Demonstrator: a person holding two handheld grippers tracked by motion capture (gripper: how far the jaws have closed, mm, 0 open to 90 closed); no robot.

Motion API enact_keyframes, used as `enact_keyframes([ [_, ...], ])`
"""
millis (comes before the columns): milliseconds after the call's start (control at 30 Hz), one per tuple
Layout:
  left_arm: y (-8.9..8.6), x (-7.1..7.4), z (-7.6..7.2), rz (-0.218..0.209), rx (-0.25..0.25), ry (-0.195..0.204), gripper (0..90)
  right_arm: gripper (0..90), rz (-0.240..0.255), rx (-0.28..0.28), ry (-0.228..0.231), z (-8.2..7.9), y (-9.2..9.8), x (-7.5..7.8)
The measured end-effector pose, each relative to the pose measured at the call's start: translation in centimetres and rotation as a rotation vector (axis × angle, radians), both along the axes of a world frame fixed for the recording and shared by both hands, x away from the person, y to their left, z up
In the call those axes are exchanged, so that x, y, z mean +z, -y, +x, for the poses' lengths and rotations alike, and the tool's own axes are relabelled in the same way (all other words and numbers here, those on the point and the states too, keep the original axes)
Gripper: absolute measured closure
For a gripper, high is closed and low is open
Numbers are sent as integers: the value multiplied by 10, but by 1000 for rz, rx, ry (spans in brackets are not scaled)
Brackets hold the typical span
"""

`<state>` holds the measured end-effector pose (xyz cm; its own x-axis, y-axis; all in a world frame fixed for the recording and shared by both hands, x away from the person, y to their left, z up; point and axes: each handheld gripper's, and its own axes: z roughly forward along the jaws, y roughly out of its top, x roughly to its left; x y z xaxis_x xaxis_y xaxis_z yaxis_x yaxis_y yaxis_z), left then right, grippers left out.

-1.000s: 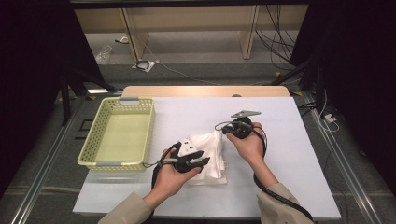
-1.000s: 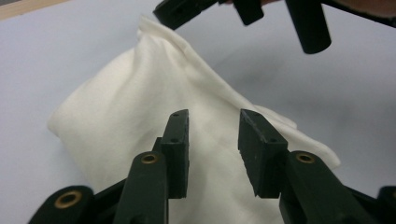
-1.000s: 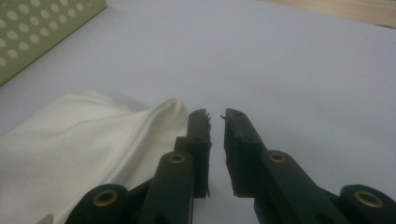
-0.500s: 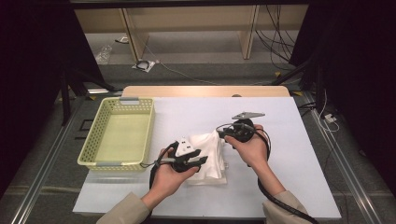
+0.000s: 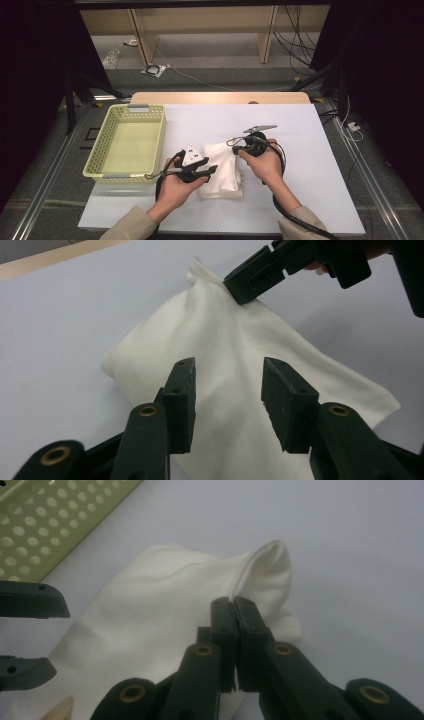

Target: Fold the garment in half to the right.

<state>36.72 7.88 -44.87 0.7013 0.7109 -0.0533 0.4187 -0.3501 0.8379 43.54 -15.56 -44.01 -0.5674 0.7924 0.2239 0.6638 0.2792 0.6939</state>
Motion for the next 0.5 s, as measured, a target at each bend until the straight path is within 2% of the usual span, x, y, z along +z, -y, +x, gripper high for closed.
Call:
enact_keyframes([
  [233, 0, -8, 3, 21, 0, -15, 606, 893, -35, -36, -19, 1, 6, 2],
  [333, 2, -16, 5, 47, -5, -27, 615, 893, -66, -50, -47, 2, 7, -4],
  [500, 2, -22, 6, 65, -7, -39, 633, 892, -94, -56, -88, 5, 8, -15],
])
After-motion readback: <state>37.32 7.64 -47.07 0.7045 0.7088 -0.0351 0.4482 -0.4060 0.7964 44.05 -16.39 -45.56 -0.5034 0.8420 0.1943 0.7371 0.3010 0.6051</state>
